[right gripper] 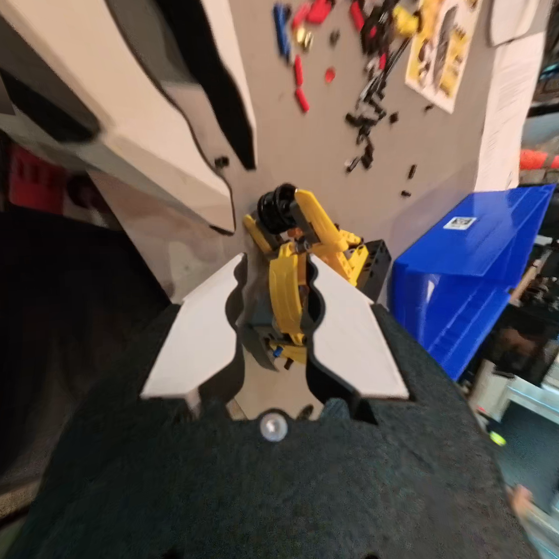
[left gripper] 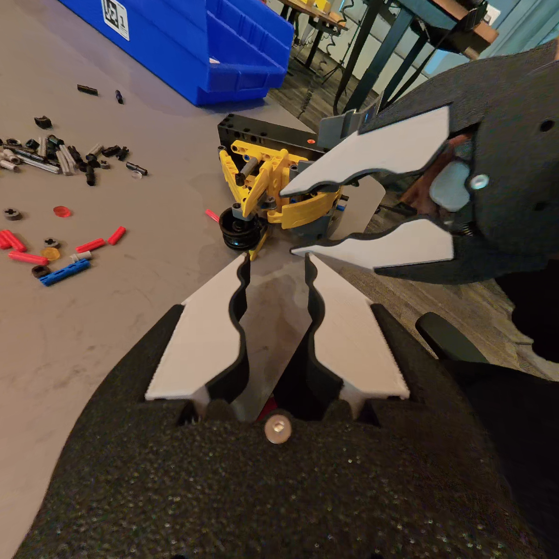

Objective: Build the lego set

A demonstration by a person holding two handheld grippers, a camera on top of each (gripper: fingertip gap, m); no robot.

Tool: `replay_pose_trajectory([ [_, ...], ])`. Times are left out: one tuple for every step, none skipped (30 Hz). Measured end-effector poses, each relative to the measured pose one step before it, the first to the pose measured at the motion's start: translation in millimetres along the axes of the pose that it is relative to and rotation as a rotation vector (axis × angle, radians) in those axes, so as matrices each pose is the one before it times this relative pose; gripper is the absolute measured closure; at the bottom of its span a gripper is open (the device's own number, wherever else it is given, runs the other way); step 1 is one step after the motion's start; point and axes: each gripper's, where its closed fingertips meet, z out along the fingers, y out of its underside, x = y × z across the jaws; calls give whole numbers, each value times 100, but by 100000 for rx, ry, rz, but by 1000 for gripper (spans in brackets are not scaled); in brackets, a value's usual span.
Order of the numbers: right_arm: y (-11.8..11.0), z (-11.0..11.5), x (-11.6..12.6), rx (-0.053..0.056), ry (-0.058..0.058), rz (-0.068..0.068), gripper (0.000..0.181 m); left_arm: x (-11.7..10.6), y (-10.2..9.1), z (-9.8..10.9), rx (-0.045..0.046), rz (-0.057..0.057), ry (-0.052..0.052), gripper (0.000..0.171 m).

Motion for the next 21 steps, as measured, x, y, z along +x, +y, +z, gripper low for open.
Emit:
replay_pose_trajectory([
  [615,339,-32,-6071,-279,-3243,143,-192,-112,-197,565,484,-547,136],
  [475,324,-120,-4758,-601,-3040,142,-225,-145,-206,744,526,-703,136],
  [235,260,-61,-2820,-114,-2559,142,-123,-170,-225,849,301,-136,136],
  [76,195,123,-1338,985,-2112,142,-8,-169,-213,857,-109,546,136],
  [41,122,306,-535,1888,-1079,149,17,-165,-181,846,-503,788,136],
  [37,39,452,102,2252,39,160,-27,-148,-142,772,-746,504,136],
  [25,-39,347,887,786,872,164,-62,-80,-85,609,-507,360,136],
  [-20,-67,102,1741,-1372,2424,166,-86,13,-33,192,-122,143,136],
  [-47,-76,43,2190,-2161,3845,167,-140,87,18,-235,117,-199,136],
  [44,-50,127,1872,-1788,4060,168,-144,117,31,-348,231,-307,136],
  [147,-55,243,1422,-971,3632,168,-101,109,31,-253,57,-124,136],
  [156,-58,313,1652,-315,3411,169,23,64,21,-104,-257,361,136],
  [102,-89,365,2412,-169,3774,168,148,5,21,141,-129,732,136],
  [57,-126,341,3093,-453,4369,168,173,-9,28,320,212,612,136],
  [-2,-159,299,3727,-1105,4934,169,140,40,83,37,493,204,136],
  [-54,-201,265,4463,-1748,5552,169,117,122,125,-423,639,7,136],
  [-67,-210,312,4906,-1781,6047,169,156,145,172,-526,718,94,136],
  [16,-237,448,4860,-1264,6106,169,192,135,180,-381,743,176,136],
  [90,-251,610,4725,-579,6048,169,232,156,206,-401,816,213,136],
  [150,-287,779,4689,58,6191,169,244,174,229,-484,836,203,136],
  [207,-334,905,4583,316,6289,169,281,180,253,-516,935,298,136],
])
